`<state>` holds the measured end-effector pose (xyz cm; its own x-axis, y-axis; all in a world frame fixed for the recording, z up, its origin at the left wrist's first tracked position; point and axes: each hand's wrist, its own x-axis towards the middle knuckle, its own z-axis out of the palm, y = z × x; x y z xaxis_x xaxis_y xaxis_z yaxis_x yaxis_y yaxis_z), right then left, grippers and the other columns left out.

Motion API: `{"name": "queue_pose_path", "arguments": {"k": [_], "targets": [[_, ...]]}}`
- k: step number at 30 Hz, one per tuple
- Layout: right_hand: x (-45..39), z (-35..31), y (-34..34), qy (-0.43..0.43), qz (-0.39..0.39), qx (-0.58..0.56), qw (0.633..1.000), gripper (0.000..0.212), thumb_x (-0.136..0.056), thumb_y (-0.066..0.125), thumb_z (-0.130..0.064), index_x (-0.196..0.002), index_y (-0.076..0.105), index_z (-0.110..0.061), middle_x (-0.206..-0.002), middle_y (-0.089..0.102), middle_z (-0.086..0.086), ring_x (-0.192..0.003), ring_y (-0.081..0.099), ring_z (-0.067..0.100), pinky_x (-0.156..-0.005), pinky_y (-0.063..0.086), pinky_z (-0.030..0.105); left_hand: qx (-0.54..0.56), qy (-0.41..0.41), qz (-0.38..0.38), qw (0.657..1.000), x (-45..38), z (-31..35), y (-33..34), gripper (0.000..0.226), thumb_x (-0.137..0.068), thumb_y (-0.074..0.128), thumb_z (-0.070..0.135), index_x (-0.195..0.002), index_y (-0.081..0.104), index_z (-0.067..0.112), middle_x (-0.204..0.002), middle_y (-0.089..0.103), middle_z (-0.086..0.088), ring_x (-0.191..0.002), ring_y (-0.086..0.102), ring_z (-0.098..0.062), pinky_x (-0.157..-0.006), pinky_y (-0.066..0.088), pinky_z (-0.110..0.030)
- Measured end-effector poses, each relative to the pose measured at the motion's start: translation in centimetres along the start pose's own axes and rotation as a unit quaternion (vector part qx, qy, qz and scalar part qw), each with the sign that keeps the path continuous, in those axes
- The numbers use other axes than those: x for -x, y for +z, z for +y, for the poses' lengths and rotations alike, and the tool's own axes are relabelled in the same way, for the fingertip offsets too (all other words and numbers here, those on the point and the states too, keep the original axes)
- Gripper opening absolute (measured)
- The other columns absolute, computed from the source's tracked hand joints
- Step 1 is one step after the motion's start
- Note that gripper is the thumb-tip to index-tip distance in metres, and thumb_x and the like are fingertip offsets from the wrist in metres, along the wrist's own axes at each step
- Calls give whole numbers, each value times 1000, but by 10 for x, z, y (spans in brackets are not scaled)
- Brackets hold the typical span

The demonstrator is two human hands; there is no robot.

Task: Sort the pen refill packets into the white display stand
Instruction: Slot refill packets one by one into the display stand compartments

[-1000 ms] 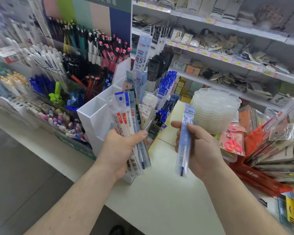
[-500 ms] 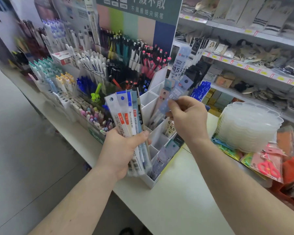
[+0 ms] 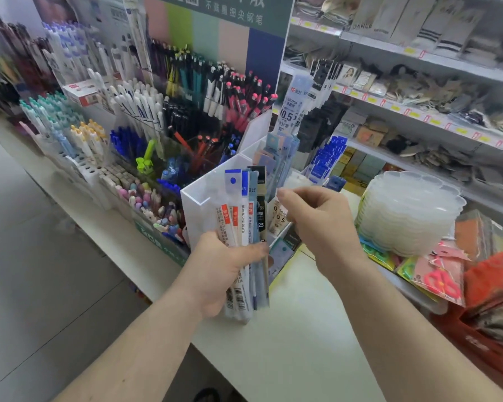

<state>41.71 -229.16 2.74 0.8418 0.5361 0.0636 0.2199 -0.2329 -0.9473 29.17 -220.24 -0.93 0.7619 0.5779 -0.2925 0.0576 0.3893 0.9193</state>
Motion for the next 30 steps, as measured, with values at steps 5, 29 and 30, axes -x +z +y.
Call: {"name": "queue_pose_path", "arguments": {"k": [5,29,30], "targets": [[18,4,-11,17,-74,17,997,11,-89,72,-16,-79,77,-14,-76,74,3,-69,67,19,-62,58,35,-13,-22,-23,999,-2,-3,16,35,-78,75,1,-112,70,11,-100,75,-14,-96,72,-31,-90,56,-49],[9,44,-76,172,76,-363,913,38,-99,32,-11,-101,68,2,-65,61,14,-58,51,19,-43,34,22,30,-16,-33,999,-12,2,30,16,-82,66,-1,-96,67,8,-78,72,-9,-66,70,-19,-62,61,-34],[8,46,-79,169,70,-371,910,40,-99,30,-11,-103,67,3,-68,64,16,-59,54,21,-43,36,23,34,-15,-31,999,-12,2,29,16,-83,65,-2,-96,66,7,-76,71,-9,-66,69,-19,-63,61,-35]]}}
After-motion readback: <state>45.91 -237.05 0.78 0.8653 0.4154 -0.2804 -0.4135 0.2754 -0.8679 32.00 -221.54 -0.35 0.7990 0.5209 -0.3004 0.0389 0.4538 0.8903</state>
